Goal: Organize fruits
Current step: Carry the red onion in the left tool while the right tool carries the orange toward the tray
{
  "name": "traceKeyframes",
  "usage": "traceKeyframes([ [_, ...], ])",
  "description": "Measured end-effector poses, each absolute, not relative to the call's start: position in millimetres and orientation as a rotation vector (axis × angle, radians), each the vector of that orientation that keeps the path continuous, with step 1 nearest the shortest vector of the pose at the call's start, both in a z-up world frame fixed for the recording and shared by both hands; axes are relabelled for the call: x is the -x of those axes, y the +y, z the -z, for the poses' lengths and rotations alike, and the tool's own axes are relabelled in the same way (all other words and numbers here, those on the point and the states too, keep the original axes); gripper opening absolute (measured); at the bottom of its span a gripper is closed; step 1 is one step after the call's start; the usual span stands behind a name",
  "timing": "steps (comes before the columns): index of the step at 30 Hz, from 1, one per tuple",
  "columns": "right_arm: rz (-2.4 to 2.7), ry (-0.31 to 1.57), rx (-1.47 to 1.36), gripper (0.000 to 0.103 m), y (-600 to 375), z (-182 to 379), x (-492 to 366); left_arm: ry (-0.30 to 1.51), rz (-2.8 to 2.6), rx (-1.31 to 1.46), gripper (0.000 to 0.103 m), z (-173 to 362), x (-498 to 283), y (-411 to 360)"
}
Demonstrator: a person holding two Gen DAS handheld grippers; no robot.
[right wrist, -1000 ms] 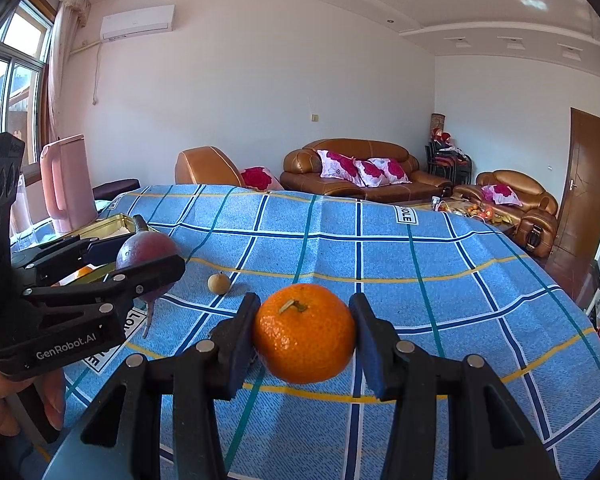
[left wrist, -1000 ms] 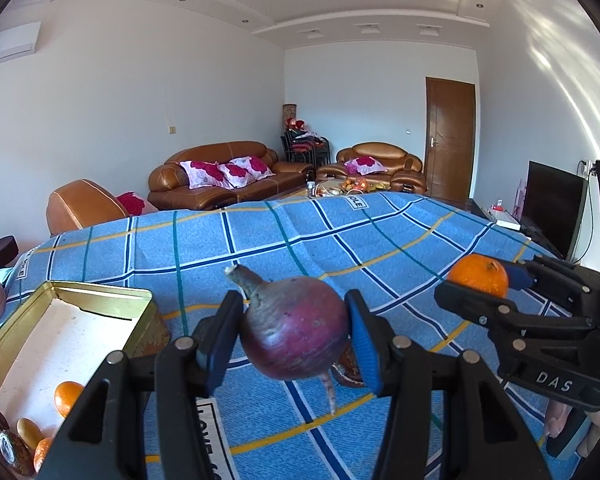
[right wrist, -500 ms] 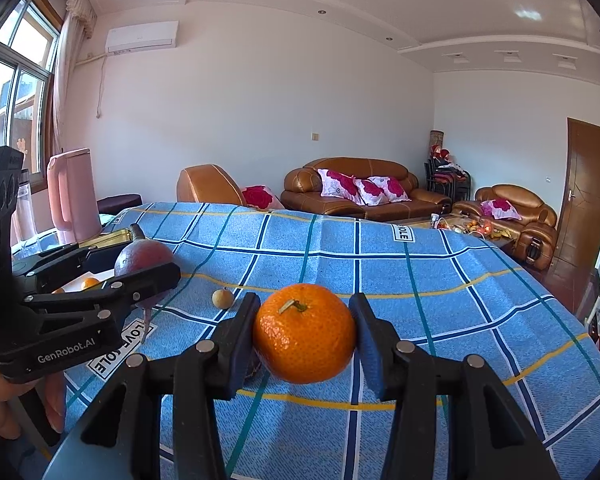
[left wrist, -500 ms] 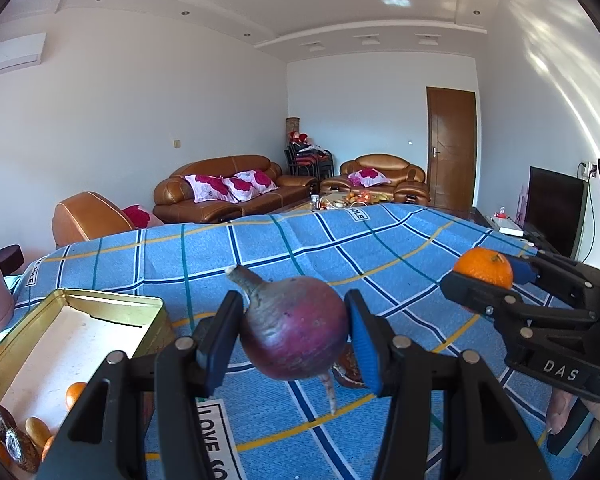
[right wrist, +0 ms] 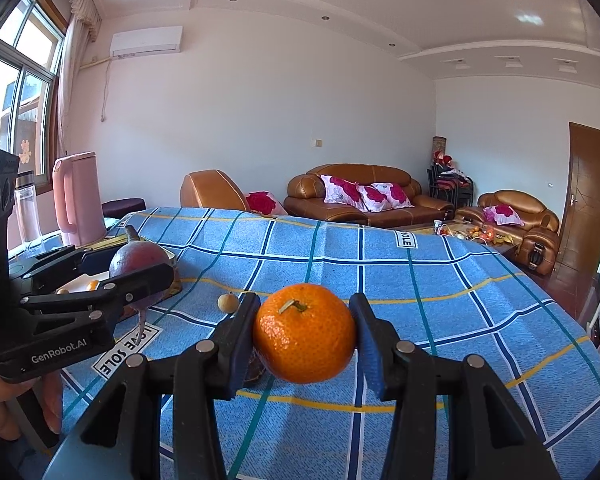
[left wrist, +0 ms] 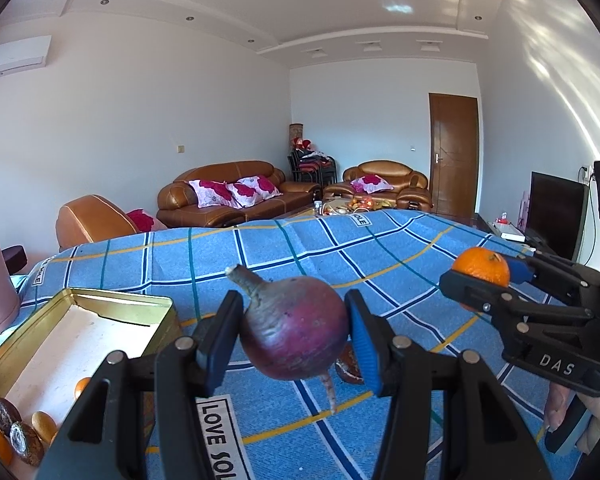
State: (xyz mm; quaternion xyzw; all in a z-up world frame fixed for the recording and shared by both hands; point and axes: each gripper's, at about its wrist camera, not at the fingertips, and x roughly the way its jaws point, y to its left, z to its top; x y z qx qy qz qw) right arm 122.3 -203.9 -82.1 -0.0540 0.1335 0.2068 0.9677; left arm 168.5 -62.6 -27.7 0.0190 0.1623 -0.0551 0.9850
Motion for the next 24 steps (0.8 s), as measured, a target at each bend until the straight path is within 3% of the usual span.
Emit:
traceKeyframes([
  [24, -0.506, 0.292, 0.127, 0.048, -163.9, 83.8, -107.2, 0.353, 0.113, -0.018, 0.054, 28.5, -145.9, -35.0],
])
